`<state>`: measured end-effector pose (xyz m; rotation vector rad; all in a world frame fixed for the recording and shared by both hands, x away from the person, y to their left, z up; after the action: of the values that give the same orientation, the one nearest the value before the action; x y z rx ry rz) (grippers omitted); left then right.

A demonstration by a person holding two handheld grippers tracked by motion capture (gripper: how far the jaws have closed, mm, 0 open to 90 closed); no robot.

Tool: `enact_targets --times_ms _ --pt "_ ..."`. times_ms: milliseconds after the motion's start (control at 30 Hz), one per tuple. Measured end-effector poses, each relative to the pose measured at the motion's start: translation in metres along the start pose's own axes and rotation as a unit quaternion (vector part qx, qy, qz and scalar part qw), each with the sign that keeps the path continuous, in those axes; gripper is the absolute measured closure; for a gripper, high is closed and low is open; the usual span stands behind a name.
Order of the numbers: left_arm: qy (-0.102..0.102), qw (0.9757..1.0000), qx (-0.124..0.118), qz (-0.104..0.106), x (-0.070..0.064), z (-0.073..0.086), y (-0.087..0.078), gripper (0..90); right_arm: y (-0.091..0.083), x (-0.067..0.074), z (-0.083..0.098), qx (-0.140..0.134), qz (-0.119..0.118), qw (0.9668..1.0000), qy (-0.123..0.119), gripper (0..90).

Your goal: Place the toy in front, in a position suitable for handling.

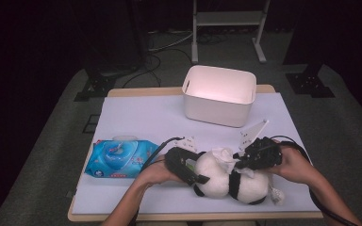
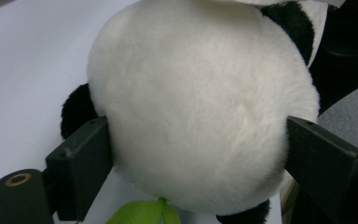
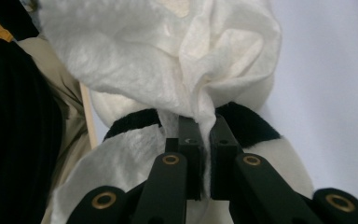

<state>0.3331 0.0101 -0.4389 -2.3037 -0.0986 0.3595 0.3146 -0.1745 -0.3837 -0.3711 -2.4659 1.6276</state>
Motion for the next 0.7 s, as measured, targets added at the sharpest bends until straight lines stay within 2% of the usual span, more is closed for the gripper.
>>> enact_targets --times_ms 200,233,367,400,433,467,700 --pt "-0.016 0.9998 0.000 0.012 0.002 0.000 0.003 3.6 0.001 0.007 0.003 0.001 0.002 1.0000 -0.008 86.2" --pt "-0.024 0.9995 -0.003 0.022 0.004 0.000 0.005 3.2 0.001 0.008 0.003 0.001 0.002 1.0000 -0.009 86.2" --pt "-0.024 0.9993 -0.003 0.029 0.005 -0.001 0.007 3.8 0.002 0.009 0.002 0.001 -0.001 0.9999 -0.012 86.2" --pt "-0.020 0.9994 -0.005 0.027 0.005 -0.001 0.007 6.5 0.003 0.009 0.001 0.002 -0.001 0.9999 -0.011 86.2" --pt "-0.009 0.9997 -0.015 0.018 0.004 -0.003 0.004 16.0 0.003 0.008 0.000 0.001 -0.001 1.0000 -0.008 86.0" --pt "-0.006 0.9997 -0.017 0.014 0.004 -0.003 0.004 19.8 0.003 0.007 0.000 -0.001 0.000 1.0000 -0.008 86.0" --pt "0.015 0.9997 -0.016 -0.012 0.004 -0.005 -0.004 29.0 0.001 0.002 -0.008 -0.012 0.000 0.9999 -0.005 85.7"
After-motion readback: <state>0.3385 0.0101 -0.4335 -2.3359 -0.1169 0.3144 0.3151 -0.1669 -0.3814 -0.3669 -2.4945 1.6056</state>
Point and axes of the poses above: each handheld gripper's, and its own axes: y roughly forward along the jaws, z roughly out of its underside, x roughly to its left, the point moved 6 cm from there along y, roughly forward along the jaws, and after that the axes turned 8 degrees about x, right-handed, at the moved point
